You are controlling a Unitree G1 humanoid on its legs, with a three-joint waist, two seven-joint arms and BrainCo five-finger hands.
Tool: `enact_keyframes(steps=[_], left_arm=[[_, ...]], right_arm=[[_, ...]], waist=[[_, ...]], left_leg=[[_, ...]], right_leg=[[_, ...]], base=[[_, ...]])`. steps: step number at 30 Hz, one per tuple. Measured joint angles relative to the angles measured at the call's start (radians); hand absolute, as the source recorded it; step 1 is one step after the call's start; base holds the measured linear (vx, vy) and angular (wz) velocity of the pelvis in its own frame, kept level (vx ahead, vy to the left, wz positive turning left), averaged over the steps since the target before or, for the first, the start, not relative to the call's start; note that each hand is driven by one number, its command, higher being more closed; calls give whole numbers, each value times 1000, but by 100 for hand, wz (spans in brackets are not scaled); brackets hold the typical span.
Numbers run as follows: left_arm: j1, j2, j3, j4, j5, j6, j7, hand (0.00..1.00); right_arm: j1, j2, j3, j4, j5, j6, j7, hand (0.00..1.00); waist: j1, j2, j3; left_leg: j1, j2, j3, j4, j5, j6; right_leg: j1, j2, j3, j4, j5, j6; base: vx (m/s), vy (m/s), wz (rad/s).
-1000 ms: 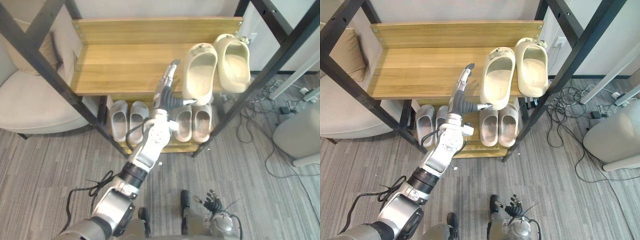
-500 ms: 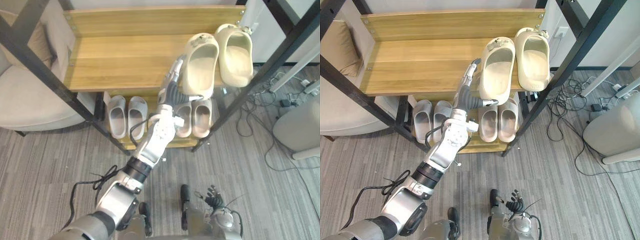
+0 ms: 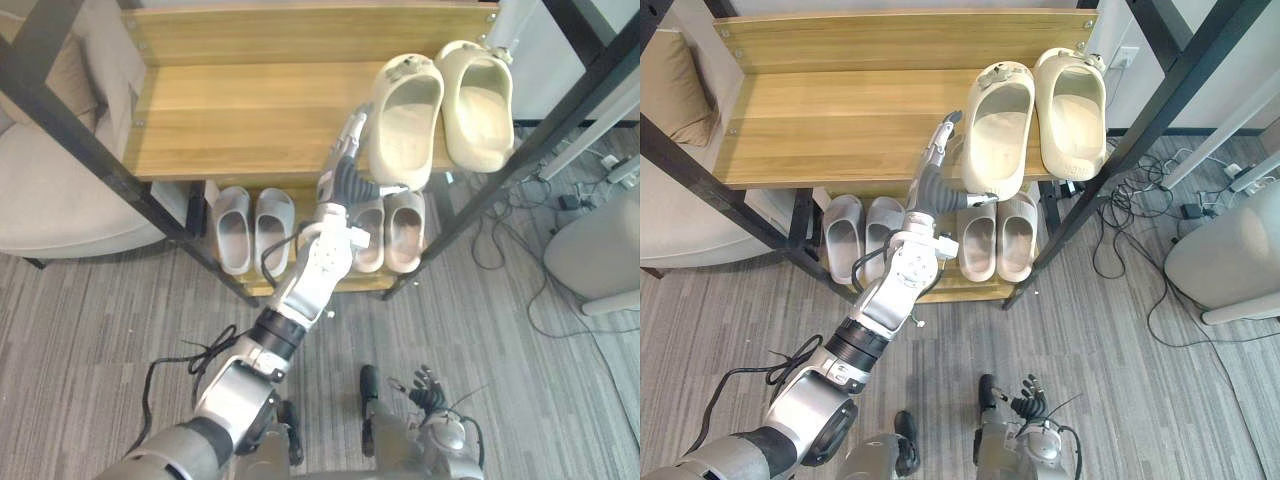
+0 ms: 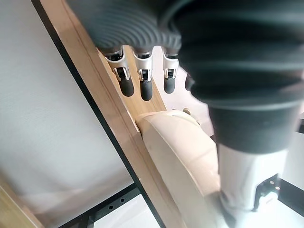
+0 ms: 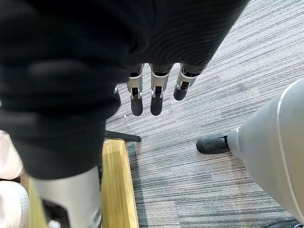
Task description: Organize the slippers on the shoe rack
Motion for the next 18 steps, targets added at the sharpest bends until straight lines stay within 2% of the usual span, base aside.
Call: enact_keyframes(steps=[18], left_arm=[[-67,-6,10,50,1,1,22,0]], right_arm=[[-4,1,0,-33,1,-2,-18,0]], waist=[[-1,-6,9]], left_leg=[[-31,11,6,34,-19,2]], right_leg=[[-27,5,9,17,-1,1]], base=[[2,7,-1]])
